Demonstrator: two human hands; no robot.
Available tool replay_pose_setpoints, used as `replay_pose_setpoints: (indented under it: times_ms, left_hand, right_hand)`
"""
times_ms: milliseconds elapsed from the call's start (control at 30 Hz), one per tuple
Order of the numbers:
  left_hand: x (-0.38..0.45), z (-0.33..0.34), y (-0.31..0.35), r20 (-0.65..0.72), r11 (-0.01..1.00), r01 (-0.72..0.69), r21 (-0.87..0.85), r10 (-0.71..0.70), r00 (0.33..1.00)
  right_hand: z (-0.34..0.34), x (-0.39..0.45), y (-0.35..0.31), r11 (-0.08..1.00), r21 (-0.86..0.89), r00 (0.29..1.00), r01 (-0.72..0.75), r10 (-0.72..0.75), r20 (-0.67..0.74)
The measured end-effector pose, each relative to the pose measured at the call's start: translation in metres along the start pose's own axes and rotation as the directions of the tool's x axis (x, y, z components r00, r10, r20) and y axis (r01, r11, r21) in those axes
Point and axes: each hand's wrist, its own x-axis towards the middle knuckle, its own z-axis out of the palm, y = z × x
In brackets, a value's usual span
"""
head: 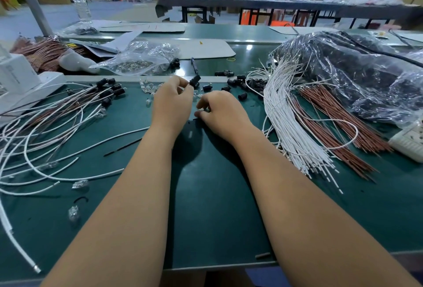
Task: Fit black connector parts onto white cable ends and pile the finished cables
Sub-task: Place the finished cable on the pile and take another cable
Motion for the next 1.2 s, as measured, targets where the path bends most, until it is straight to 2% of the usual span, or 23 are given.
replay_pose_setpoints:
  times_ms: [200, 267, 333, 467, 567, 633, 767, 933, 1200]
  left_hand:
    - [-0.002, 0.007, 0.0, 0.109, 1.0, -0.005, 0.022, 0.002, 0.994]
    - [-0.002, 0.007, -0.001, 0.13, 1.0, 0.002, 0.011, -0.003, 0.992]
    - [-0.002, 0.006, -0.001, 0.143, 1.0, 0.009, -0.012, -0.007, 0.99]
    - [-0.004, 0.005, 0.0, 0.179, 0.997, 0.029, -0.068, -0.017, 0.984]
    - [-0.004, 0.004, 0.002, 0.205, 0.994, 0.041, -0.1, -0.019, 0.978]
    - [-0.005, 0.004, 0.002, 0.221, 0.992, 0.038, -0.119, -0.011, 0.975]
    - [-0.006, 0.003, 0.003, 0.249, 0.989, 0.036, -0.143, 0.001, 0.968]
    - [-0.007, 0.003, 0.004, 0.249, 0.985, 0.042, -0.166, 0.001, 0.968]
    - [-0.007, 0.002, 0.004, 0.236, 0.988, 0.026, -0.154, 0.011, 0.972]
  right_hand:
    - [-0.001, -0.001, 0.001, 0.992, 0.1, 0.995, -0.073, 0.079, -0.055]
    - [-0.001, 0.002, 0.005, 0.978, 0.186, 0.989, -0.099, 0.117, -0.093]
    - [-0.004, 0.003, 0.008, 0.929, 0.347, 0.97, -0.128, 0.191, -0.153]
    - [-0.012, 0.003, 0.015, 0.669, 0.722, 0.911, -0.175, 0.389, -0.139]
    - [-0.015, 0.002, 0.018, 0.463, 0.872, 0.895, -0.157, 0.44, -0.072]
    - [-0.017, 0.001, 0.018, 0.399, 0.905, 0.891, -0.149, 0.451, -0.052]
    - [-0.019, 0.0, 0.019, 0.357, 0.923, 0.888, -0.146, 0.458, -0.036]
    - [-0.022, 0.0, 0.017, 0.248, 0.955, 0.885, -0.163, 0.465, 0.03]
    - [-0.021, 0.0, 0.015, 0.322, 0.928, 0.891, -0.186, 0.454, 0.021]
